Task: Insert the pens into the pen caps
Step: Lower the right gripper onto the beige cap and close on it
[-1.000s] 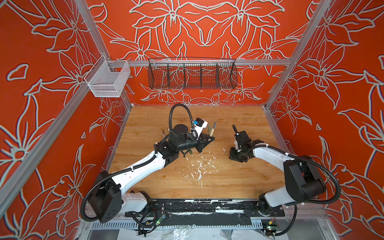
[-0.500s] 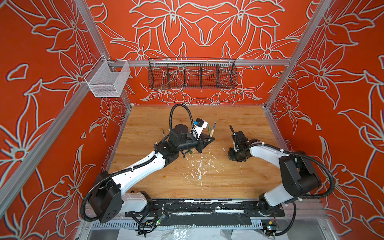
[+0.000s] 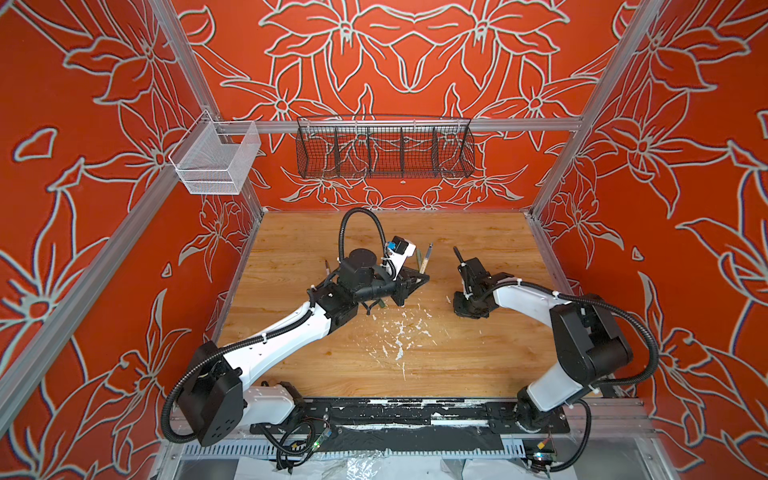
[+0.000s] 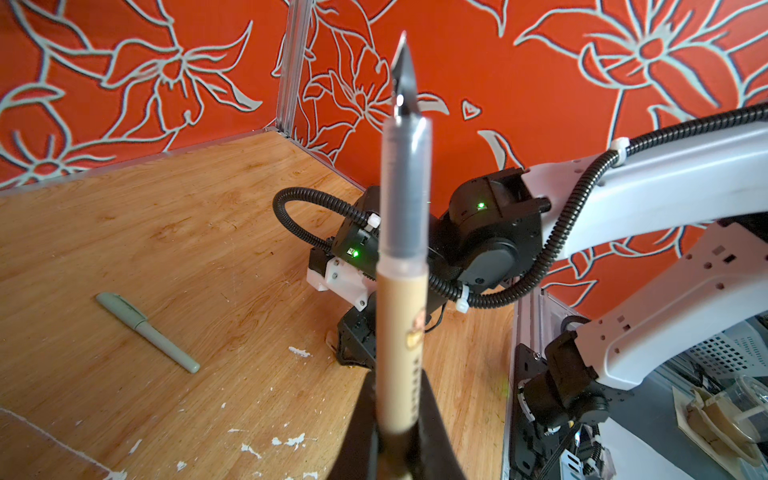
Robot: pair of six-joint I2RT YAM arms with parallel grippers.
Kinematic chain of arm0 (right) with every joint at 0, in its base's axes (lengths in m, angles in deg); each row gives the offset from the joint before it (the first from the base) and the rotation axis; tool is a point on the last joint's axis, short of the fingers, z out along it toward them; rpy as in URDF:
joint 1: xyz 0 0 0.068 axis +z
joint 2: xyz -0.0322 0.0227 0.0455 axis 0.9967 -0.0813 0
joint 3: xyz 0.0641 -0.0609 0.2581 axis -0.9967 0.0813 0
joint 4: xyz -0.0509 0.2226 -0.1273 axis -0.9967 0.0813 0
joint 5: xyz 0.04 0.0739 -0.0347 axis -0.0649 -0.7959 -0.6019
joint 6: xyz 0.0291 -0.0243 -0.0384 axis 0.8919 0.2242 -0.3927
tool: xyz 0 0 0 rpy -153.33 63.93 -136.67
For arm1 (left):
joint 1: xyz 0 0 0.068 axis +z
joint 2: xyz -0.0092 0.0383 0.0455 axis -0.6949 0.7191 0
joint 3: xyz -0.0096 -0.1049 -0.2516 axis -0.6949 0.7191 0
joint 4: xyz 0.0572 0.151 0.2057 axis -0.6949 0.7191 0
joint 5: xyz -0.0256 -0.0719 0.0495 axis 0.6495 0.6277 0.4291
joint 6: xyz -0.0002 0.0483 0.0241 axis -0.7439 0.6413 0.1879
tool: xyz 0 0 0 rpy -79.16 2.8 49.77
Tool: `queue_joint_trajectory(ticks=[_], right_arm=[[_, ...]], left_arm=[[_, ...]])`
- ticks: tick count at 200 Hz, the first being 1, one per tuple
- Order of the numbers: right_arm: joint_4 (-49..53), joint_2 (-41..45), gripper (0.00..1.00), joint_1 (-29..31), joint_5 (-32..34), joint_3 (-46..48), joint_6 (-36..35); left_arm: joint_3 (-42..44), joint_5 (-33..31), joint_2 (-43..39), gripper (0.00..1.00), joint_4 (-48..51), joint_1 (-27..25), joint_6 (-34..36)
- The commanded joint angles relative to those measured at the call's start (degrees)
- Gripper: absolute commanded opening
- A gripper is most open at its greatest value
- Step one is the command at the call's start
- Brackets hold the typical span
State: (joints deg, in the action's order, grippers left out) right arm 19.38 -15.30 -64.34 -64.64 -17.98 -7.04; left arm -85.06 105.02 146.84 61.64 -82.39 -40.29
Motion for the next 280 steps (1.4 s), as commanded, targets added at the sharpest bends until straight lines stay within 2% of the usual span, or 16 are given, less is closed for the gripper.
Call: queue_joint_trajectory(ticks=[1, 96, 280], right_arm=[[1.45, -1.28, 0.24, 0.67, 1.56, -1.14, -0.51], [4.58, 4.02, 0.31, -0.15, 1.99, -1.49, -3.58], [3.28, -2.06, 0.22, -0.16, 3.4, -2.53, -3.93]], left_arm=[[-0.98, 0.25, 0.7, 0.0, -0.79, -0.48, 0.85], [-0.99, 0.47, 0.62, 0.0, -0.82, -0.48, 0.75], [-1.07, 0.34, 0.86, 0.0, -0.56, -0.74, 0.99]])
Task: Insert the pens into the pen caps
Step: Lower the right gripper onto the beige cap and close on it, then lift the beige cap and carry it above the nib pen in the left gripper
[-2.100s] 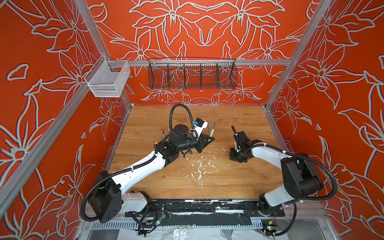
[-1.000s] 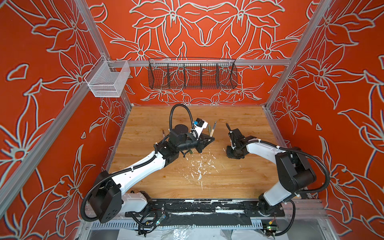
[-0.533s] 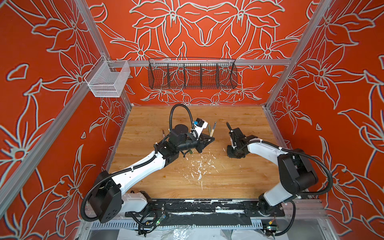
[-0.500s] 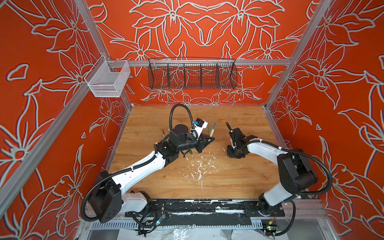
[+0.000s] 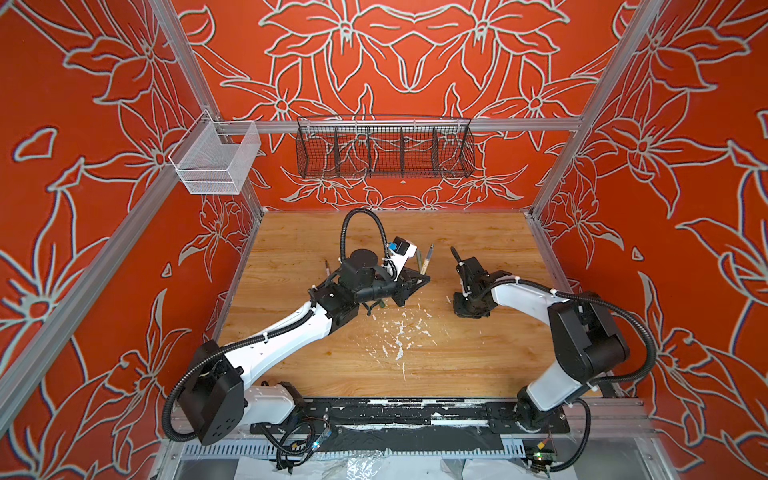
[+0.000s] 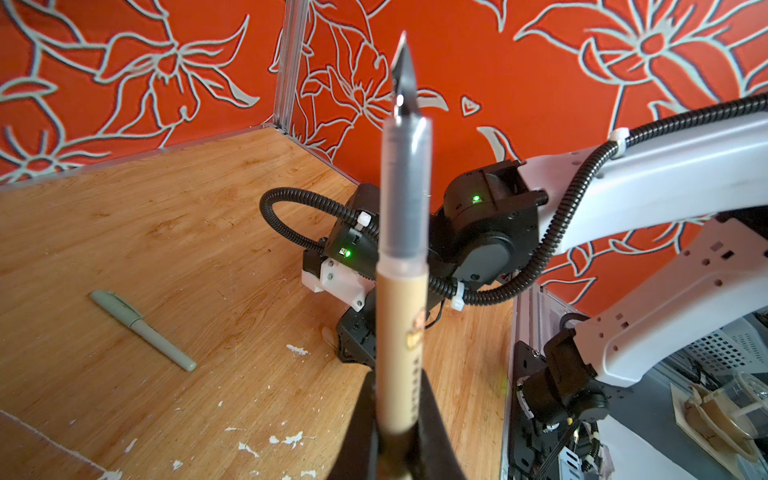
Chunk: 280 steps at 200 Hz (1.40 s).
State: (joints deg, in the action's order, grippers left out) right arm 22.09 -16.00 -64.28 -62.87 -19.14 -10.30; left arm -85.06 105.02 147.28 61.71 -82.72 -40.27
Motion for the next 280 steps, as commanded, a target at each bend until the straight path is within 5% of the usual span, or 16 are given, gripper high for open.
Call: queue_joint_trajectory(ticks=[1, 99, 168, 240, 280], right_arm=[[0.56, -1.38, 0.22, -0.23, 1.63, -1.38, -0.68], [0.3, -1.4, 0.14, -0.23, 1.31, -2.56, -1.04], [-3.1, 7.66, 0.13, 0.01, 0.21, -1.81, -0.61], [-23.68, 30.11, 0.12, 0.96, -2.59, 3.95, -0.43], [-34.43, 35.41, 0.13, 3.29, -6.91, 2.26, -1.86]], left_arm=[[-1.07, 0.37, 0.44, 0.0, -0.66, -0.41, 0.92], [-1.06, 0.34, 0.4, 0.0, -0.55, -0.41, 1.05], [-0.9, 0.05, 0.21, 0.0, -0.75, -0.43, 1.32], [0.72, -1.61, -0.87, 0.0, -2.91, -0.5, 1.66], [2.68, -4.13, -2.8, 0.0, -5.7, -0.5, 1.97]])
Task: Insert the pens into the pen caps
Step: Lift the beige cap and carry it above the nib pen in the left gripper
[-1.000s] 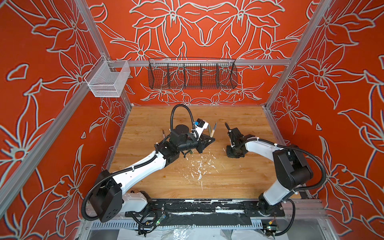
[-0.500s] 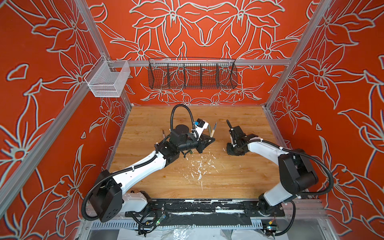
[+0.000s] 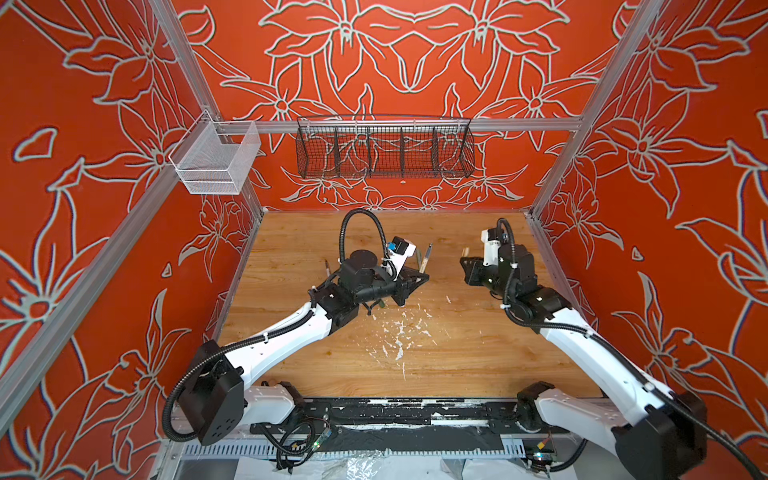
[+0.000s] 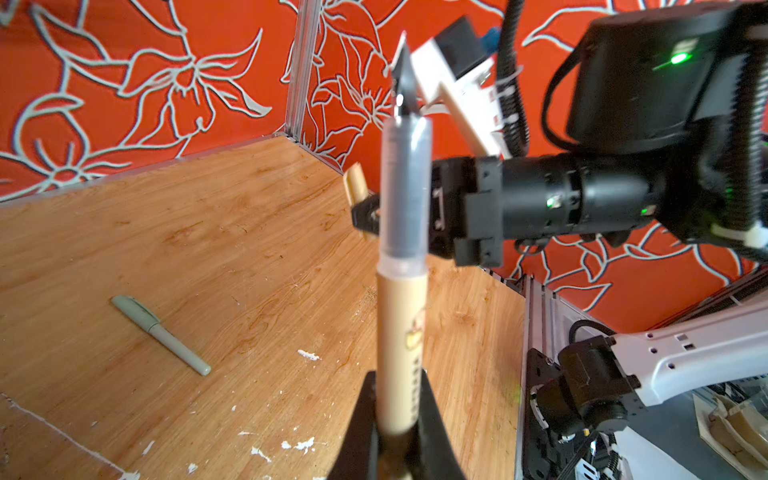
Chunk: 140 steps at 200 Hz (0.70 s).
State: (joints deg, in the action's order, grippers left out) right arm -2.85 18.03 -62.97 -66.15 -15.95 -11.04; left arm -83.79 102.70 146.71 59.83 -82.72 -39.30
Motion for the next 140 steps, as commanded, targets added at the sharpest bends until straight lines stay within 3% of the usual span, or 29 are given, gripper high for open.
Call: queue_joint_trajectory(ticks=[1, 45, 78, 140], right_arm=[[-9.58, 1.38, 0.13, 2.15, -3.62, -1.09, -1.23], [-20.52, 1.48, 0.14, 9.39, -4.16, -4.2, -2.93], [-34.84, 0.78, 0.13, 11.37, -3.99, -1.95, 0.67], [-34.62, -1.68, 0.14, 12.52, -6.83, -4.94, 2.78]], left_arm=[[1.52, -1.92, -2.23, 0.0, -3.91, -0.5, 1.03], [3.02, -4.05, -3.8, 0.0, -5.79, -0.57, 1.1], [3.18, -4.03, -3.76, 0.0, -6.2, -0.64, 0.88], [2.97, -3.8, -4.07, 0.0, -5.89, -0.77, 0.88]])
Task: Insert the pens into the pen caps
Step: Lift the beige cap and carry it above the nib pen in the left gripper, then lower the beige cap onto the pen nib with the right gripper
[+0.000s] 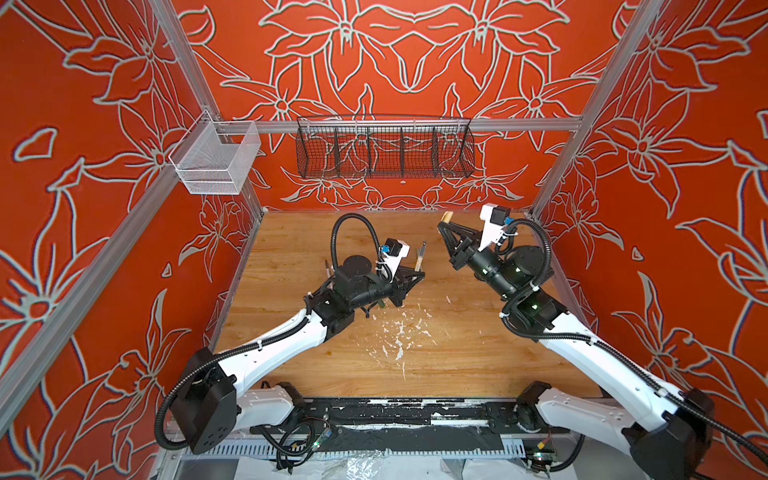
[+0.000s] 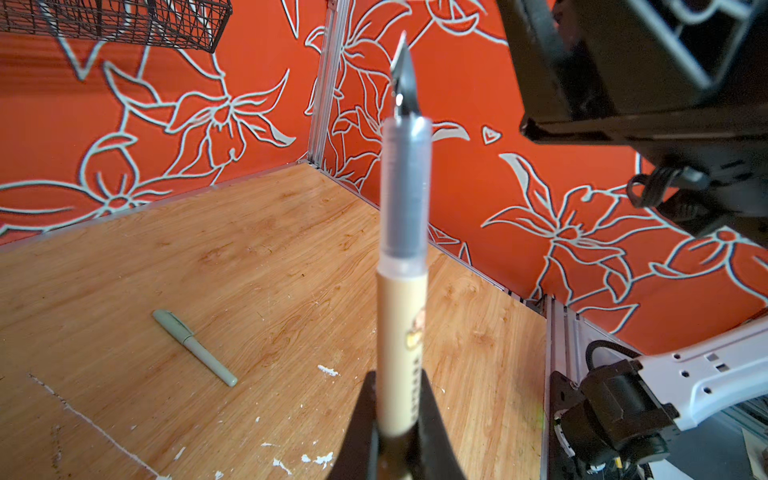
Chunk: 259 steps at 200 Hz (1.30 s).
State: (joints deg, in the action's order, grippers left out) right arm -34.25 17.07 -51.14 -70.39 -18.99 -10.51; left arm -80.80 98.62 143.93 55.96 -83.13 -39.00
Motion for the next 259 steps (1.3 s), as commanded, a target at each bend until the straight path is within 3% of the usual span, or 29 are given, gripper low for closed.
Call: queue_joint_trajectory(ticks=[1, 66, 259], right_arm=[[-3.21, -0.72, 0.14, 0.7, -2.66, -1.9, 2.35], [-2.86, -3.11, 0.14, 1.83, -5.48, -2.25, 5.51], [-0.62, -3.42, 0.13, 1.98, -5.33, 0.45, 7.24]], left_arm=[[0.01, 0.34, -1.3, 0.0, -2.04, -0.35, 0.57], [-0.32, 0.54, -1.03, 0.0, -1.67, -0.44, 0.7], [-0.21, 0.21, -1.02, 0.0, -1.71, -0.44, 0.65]])
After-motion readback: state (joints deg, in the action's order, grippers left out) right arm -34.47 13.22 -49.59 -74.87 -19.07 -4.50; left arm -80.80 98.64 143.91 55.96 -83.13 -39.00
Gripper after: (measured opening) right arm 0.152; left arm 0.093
